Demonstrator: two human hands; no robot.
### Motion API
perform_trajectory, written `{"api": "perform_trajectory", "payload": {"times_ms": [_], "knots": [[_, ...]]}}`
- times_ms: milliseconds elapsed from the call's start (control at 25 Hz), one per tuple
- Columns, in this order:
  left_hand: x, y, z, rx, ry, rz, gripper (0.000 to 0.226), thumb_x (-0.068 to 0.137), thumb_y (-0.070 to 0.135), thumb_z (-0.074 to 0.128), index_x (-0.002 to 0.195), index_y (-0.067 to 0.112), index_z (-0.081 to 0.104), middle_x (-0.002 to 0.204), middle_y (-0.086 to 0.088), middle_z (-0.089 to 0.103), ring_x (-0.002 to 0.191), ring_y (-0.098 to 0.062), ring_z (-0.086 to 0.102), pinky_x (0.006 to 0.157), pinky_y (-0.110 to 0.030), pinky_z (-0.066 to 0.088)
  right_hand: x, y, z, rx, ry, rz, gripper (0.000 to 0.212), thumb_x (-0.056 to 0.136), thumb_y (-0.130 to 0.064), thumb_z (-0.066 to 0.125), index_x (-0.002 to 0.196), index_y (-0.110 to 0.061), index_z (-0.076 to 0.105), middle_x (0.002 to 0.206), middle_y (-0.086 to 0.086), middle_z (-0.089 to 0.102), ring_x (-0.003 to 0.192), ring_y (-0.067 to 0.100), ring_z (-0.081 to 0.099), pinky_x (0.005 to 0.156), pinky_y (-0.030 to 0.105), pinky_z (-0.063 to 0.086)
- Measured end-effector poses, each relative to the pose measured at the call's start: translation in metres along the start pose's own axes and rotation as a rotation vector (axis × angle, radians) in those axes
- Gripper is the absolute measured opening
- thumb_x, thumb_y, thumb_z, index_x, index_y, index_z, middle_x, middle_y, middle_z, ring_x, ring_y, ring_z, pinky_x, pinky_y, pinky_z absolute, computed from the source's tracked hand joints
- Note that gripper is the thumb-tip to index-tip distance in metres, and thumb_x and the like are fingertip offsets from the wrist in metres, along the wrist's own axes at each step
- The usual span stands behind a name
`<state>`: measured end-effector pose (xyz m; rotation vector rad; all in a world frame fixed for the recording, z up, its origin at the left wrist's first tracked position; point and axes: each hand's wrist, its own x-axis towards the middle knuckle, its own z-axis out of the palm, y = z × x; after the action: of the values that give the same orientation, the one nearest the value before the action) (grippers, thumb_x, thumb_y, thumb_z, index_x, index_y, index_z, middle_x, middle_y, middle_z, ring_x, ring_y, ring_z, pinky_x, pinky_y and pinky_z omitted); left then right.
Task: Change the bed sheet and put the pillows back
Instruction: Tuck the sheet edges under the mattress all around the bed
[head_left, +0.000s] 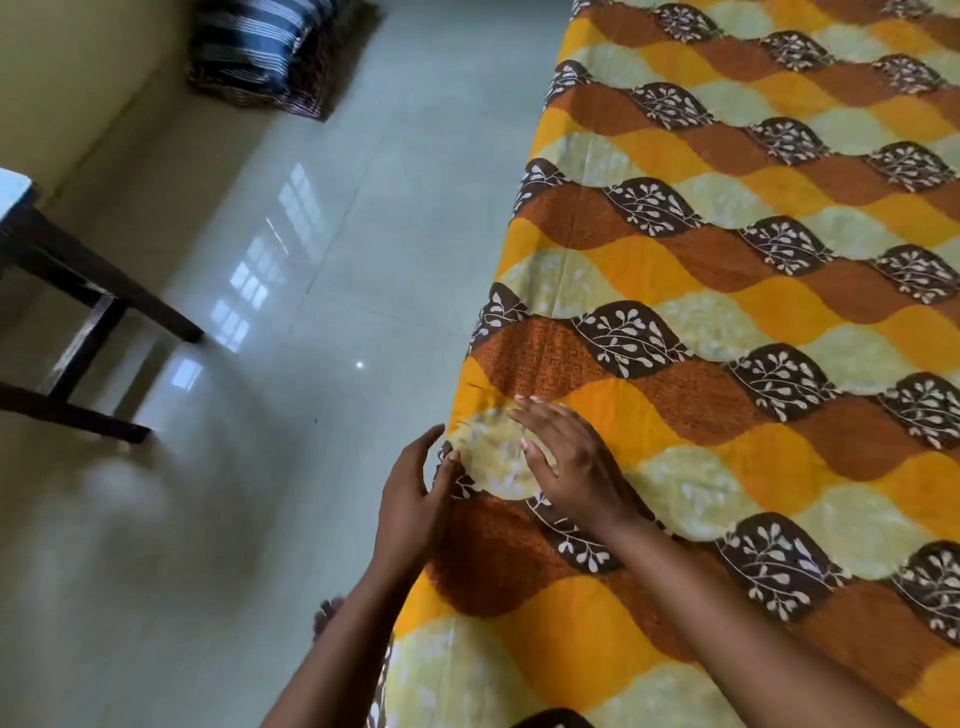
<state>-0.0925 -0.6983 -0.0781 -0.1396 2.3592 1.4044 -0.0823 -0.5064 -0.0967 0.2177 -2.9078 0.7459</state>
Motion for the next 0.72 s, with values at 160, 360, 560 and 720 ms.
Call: {"api": "perform_trajectory", "payload": {"times_ms": [160, 360, 560, 720], "knots": [[-0.057, 0.002, 0.057, 0.606, -0.101, 0.466, 0.058, 0.093, 0.053, 0.026, 0.142, 0.024, 0.033, 0.148, 0.004, 0.031, 0.141, -0.016, 0.024, 0.114, -0.033, 0.016, -0.058, 0.065, -0.038, -0.161, -0.083, 0.310, 0.060, 0.092, -0.052, 0.021, 0.145, -0.023, 0.024, 0.153, -0.002, 0.017, 0.142, 0.020, 0.020, 0.116, 0.044, 0.015], [-0.065, -0.037, 0.094, 0.984, -0.236, 0.766, 0.065, 0.094, 0.056, 0.020, 0.148, 0.021, 0.016, 0.154, -0.003, 0.020, 0.144, -0.020, 0.010, 0.112, -0.046, 0.012, -0.109, 0.090, -0.031, -0.380, -0.209, 0.311, 0.071, 0.091, -0.063, 0.002, 0.148, -0.022, 0.011, 0.155, -0.001, 0.006, 0.144, 0.018, 0.005, 0.115, 0.040, 0.001], [-0.104, -0.060, 0.085, 1.132, -0.319, 0.677, 0.067, 0.095, 0.059, 0.008, 0.149, 0.021, 0.015, 0.155, -0.005, 0.018, 0.144, -0.024, 0.010, 0.112, -0.048, 0.008, -0.179, 0.046, -0.017, -0.396, -0.260, 0.141, 0.066, 0.093, -0.058, 0.014, 0.149, -0.024, 0.014, 0.156, 0.002, 0.011, 0.144, 0.022, 0.013, 0.113, 0.046, 0.008], [-0.134, -0.062, 0.071, 1.178, -0.350, 0.573, 0.080, 0.084, 0.069, -0.009, 0.149, 0.022, 0.000, 0.156, -0.006, -0.001, 0.144, -0.029, -0.005, 0.114, -0.047, -0.002, -0.241, 0.006, -0.007, -0.379, -0.328, 0.008, 0.068, 0.092, -0.057, 0.024, 0.149, -0.024, 0.010, 0.157, 0.002, 0.010, 0.144, 0.022, 0.011, 0.113, 0.047, 0.009]]}}
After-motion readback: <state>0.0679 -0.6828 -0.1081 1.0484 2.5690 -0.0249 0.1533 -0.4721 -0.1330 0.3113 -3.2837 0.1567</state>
